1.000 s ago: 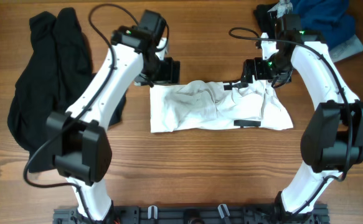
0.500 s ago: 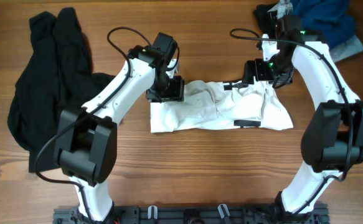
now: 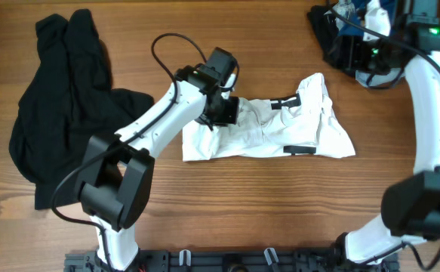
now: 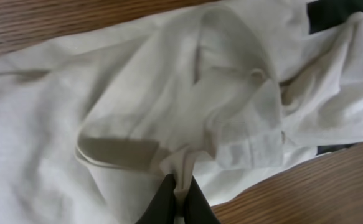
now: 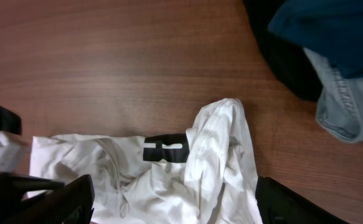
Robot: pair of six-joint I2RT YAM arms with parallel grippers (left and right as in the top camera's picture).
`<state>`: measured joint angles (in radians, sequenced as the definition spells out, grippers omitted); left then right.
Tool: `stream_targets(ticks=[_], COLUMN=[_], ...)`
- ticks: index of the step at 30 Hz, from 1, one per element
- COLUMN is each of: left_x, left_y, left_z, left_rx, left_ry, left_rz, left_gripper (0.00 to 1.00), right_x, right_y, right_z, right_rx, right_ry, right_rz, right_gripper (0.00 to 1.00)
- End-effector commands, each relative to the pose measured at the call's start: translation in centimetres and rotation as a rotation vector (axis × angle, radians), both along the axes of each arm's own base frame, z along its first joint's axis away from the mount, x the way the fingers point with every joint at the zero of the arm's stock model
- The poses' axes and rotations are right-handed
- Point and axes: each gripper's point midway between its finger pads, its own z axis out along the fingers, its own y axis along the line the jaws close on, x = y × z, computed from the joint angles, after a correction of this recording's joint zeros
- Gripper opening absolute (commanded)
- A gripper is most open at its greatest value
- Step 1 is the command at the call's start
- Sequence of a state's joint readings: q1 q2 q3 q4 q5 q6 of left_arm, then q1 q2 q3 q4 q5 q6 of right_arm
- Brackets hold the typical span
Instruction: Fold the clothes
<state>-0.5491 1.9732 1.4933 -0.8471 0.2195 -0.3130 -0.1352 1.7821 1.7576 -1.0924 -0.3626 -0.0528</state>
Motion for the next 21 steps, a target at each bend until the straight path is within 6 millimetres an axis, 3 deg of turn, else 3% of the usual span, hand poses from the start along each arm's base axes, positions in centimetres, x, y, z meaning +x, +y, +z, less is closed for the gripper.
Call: stream_targets(ticks=[1, 3, 5, 7, 11, 13, 15, 17, 18, 21], left_x=[-1.9, -3.0, -4.2, -5.2, -6.7, -7.3, -6.1, -3.5, -1.6, 2.0], left_y=[-2.4, -3.7, -5.0, -6.3, -8.7, -9.8, -9.7, -8.3, -6.8, -2.8], left_z=[-0.4, -0.3, -0.3, -0.3, 0.0, 0.5, 2.3, 5.9, 8.3, 12.3], left_rx=[-0.015, -0.021, -0.022, -0.029, -0.056, -0.103, -0.136, -0.171, -0.196, -0.236], left_ry=[0.019, 0.023, 0.02, 0.012, -0.009, -0.002, -0.019, -0.071, -0.115, -0.212], left_rz=[-0.057, -0.095, -0.135, -0.174, -0.237, -0.259, -0.228, -0.164, -0.116, -0.004], left_gripper=[0.04, 0.04, 0.13, 0.4, 0.69, 0.76, 0.84, 0.94, 1.0, 1.0], right_x=[-1.0, -1.7, -2.1, -2.3, -2.4, -2.5, -3.1, -4.5, -5.1, -6.5], right_y=[-1.5, -2.6, -3.4, -3.8, -4.9, -5.1, -4.7, -4.0, -3.7, -2.9], right_z=[1.4, 0.9, 0.6, 0.5, 0.3, -0.3, -1.9, -4.5, -5.8, -9.1], right_rx=[0.017, -0.016, -0.034, -0.034, -0.043, -0.039, -0.027, -0.011, 0.002, 0.03], right_ry=[0.007, 0.043, 0.064, 0.073, 0.077, 0.104, 0.16, 0.232, 0.264, 0.329], right_rz=[-0.086, -0.116, -0.138, -0.15, -0.178, -0.18, -0.164, -0.108, -0.087, -0.052], right_gripper=[0.82, 0.83, 0.83, 0.83, 0.83, 0.83, 0.85, 0.87, 0.89, 0.95])
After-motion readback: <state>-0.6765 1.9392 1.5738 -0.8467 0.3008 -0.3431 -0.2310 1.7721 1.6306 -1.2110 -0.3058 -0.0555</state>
